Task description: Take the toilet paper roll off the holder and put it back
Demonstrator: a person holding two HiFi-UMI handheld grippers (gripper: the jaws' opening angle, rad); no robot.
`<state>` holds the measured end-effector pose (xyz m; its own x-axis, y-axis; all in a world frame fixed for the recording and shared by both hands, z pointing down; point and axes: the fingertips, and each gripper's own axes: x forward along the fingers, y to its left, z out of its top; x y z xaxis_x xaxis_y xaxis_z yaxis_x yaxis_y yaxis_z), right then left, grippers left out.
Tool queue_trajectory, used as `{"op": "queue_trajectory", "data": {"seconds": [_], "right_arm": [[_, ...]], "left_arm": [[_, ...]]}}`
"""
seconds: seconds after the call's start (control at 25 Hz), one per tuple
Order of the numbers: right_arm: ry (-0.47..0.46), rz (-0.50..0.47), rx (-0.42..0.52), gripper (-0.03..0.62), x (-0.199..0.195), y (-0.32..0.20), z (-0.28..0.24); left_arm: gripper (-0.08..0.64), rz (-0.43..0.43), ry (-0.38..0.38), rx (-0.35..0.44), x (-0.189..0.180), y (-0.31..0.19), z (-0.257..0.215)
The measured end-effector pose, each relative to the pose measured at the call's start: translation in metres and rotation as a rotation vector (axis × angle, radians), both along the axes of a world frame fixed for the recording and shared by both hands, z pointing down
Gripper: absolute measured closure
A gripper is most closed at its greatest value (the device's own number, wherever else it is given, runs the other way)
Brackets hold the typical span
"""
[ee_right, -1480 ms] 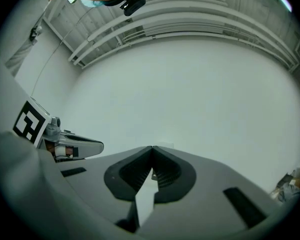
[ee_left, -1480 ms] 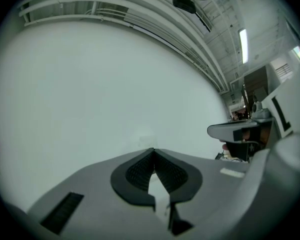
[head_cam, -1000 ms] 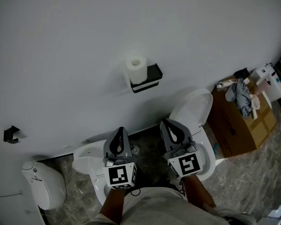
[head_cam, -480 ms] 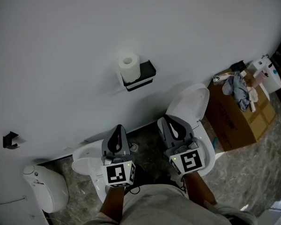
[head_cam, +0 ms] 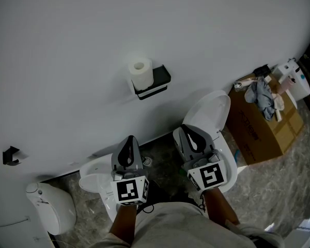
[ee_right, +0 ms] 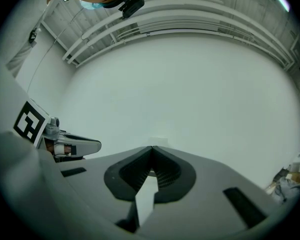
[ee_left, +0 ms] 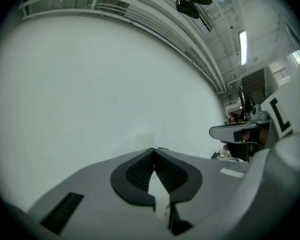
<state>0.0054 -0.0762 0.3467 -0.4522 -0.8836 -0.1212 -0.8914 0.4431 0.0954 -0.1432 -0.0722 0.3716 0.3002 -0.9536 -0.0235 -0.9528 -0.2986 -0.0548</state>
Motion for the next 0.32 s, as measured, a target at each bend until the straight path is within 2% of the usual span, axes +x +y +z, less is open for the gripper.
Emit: {"op": "queue_trajectory", "data": {"seconds": [0.32], "right_arm": [[0.008,-0.005,-0.001,0.589,-0.0069,-0.0052,0.0011]], "left_arm": [[0.549,0.0,0.008,-0.011,-0.0055,-0.0057,0.0013]]}}
